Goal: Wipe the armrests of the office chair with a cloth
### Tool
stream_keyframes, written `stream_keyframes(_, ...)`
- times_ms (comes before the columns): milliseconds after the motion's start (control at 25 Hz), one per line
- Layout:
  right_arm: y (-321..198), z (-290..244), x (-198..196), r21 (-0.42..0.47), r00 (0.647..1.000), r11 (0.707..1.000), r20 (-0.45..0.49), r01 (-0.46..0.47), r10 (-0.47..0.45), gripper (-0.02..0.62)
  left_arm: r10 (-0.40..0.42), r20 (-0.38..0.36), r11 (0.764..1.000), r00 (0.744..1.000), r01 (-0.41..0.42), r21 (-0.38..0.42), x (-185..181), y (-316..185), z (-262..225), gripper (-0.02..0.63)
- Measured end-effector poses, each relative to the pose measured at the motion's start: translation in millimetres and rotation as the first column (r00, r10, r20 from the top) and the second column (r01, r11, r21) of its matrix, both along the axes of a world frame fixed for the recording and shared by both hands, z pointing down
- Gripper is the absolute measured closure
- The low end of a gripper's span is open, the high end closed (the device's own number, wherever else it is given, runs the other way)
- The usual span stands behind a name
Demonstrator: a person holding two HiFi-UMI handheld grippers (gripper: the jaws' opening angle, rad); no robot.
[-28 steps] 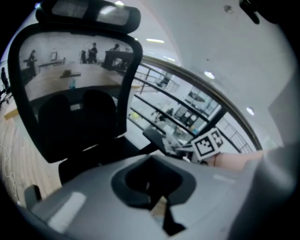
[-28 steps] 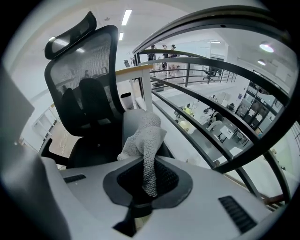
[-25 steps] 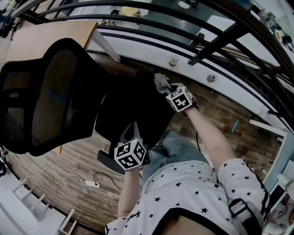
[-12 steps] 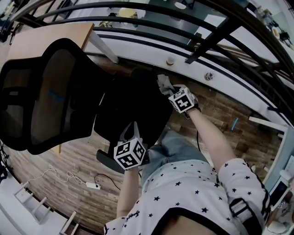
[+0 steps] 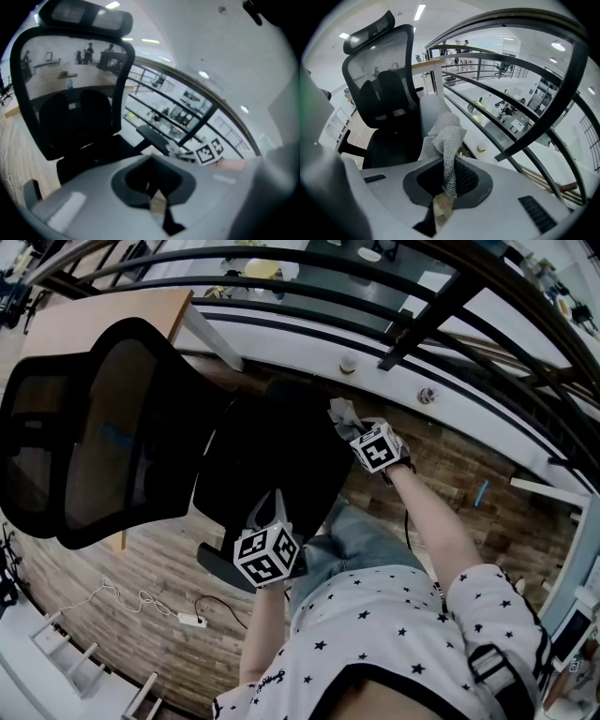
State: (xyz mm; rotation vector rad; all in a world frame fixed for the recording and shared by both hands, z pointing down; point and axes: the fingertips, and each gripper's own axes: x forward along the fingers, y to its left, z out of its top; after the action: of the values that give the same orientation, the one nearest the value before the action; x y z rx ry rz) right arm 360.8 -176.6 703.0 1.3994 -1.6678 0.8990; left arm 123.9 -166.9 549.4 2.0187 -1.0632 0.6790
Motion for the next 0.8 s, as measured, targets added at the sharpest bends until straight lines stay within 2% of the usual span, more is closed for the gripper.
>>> stream_keyframes(240,11.4,-6.2,-2.1,0.008,1.0,1.0,0.007,-0.016,0.016,0.558,-0.005,-0.006,1.0,1.0,0.005,0.019,-2.3,5.0,-4.9,0.604)
stream_keyframes(800,47.2,-60.2,-41.0,0.15,0.998,0.988,0.051,-0.043,0.036,0.558,-0.056,-0.035,0.996,0.998,0.058,0.067,-31.0,41.3,-23.3,0.604)
